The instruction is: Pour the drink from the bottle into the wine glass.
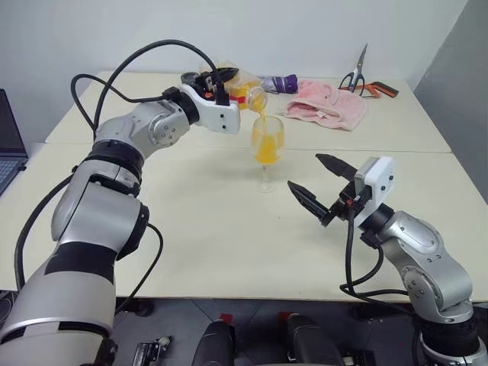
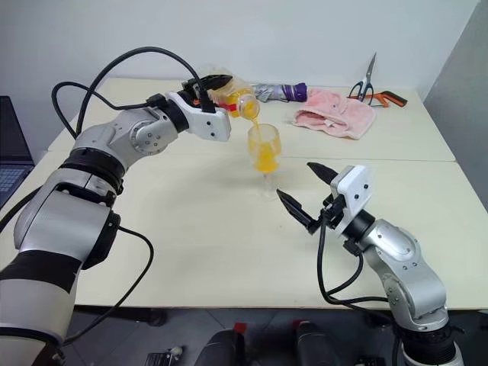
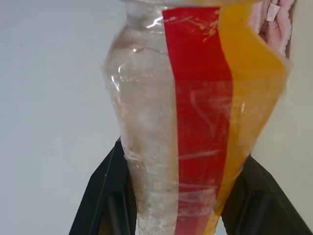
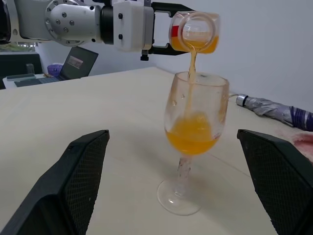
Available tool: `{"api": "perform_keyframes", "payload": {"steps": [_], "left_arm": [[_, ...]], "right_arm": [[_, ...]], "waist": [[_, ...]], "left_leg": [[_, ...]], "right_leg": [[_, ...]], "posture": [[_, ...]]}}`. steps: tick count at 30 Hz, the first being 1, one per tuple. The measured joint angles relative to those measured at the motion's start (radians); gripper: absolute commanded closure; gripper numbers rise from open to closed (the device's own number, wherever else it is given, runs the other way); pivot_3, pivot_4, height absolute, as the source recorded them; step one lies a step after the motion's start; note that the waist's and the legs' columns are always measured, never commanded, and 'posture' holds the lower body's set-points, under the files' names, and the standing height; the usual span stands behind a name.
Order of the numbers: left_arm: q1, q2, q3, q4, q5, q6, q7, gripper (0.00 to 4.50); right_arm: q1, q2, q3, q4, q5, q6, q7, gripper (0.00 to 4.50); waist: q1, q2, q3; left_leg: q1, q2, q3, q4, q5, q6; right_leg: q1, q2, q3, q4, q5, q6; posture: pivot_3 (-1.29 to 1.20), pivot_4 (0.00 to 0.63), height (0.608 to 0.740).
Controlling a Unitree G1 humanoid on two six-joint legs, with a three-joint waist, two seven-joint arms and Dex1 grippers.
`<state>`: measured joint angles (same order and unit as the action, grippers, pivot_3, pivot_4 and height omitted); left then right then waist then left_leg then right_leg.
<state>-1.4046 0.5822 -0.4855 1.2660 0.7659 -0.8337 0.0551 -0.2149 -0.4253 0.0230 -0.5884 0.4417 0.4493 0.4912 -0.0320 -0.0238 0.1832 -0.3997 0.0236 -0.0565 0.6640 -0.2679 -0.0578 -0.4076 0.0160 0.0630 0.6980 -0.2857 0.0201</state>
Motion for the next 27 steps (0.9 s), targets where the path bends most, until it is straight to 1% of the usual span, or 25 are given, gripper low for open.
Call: {"api": "perform_keyframes", "payload": {"steps": [16, 27], "left_arm": [[-0.006, -0.001, -0.018, 0.001, 0.003, 0.020, 0.020, 2.79], [-0.007, -0.006, -0.021, 0.002, 0.003, 0.022, 0.020, 2.79]], "right_arm": [[0.009, 0.000, 0.038, -0.026, -0.001, 0.016, -0.001, 0.00], [0.009, 0.000, 0.040, -0.026, -0.010, 0.016, -0.007, 0.00]], "waist": [[0.000, 0.000, 0.000], [0.000, 0.000, 0.000]], "left_leg": [[0.000, 0.000, 0.000, 0.000, 0.000, 0.000], [0.000, 0.000, 0.000, 0.000, 0.000, 0.000]], "right_leg": [[0.000, 0.000, 0.000, 0.000, 0.000, 0.000], [0.000, 0.000, 0.000, 0.000, 0.000, 0.000]], "posture": [[0.00, 0.150, 0.740], [0.00, 0.150, 0.740]]}}
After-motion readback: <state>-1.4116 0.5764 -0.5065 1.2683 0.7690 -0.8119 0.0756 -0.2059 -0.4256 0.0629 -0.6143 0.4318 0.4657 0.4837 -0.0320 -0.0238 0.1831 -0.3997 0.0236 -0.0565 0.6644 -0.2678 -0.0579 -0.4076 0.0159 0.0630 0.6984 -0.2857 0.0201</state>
